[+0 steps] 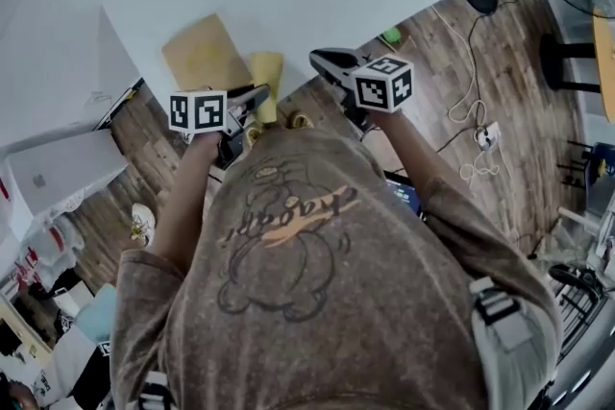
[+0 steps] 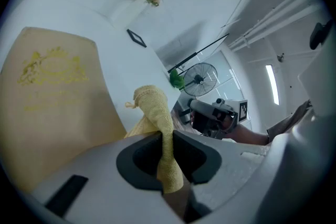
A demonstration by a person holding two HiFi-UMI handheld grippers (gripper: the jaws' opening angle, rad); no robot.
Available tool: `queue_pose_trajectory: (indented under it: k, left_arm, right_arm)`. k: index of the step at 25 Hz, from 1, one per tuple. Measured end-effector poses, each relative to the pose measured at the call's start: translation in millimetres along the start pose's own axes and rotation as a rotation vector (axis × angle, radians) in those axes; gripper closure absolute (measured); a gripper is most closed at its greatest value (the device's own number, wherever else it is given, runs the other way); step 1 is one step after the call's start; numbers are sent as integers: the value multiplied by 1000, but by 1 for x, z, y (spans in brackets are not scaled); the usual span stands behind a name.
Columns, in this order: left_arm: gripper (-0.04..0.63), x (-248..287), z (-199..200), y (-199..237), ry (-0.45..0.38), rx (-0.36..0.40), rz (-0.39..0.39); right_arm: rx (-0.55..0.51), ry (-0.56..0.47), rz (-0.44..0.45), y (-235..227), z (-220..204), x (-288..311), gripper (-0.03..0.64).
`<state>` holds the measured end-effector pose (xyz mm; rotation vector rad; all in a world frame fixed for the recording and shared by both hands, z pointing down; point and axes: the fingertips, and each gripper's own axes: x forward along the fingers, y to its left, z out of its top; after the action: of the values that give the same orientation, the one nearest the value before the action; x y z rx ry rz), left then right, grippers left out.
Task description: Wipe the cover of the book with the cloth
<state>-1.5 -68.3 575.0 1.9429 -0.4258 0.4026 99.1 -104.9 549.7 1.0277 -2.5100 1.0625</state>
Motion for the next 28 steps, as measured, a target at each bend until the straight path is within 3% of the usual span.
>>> queue_pose_trajectory:
  k: [10,21,28]
  left_arm:
    - [543,-37,87,-57,-204,207,29]
    - [543,-104,128,-66,-556,478,253]
    - [543,-129,132,-53,-679,625,344]
  right_arm:
    - [-130,-78,-22,22,55,-41,615]
    - [-273,-248,-98,40,103,-40,615]
    - [-362,-398,-128,47,116,-31,617]
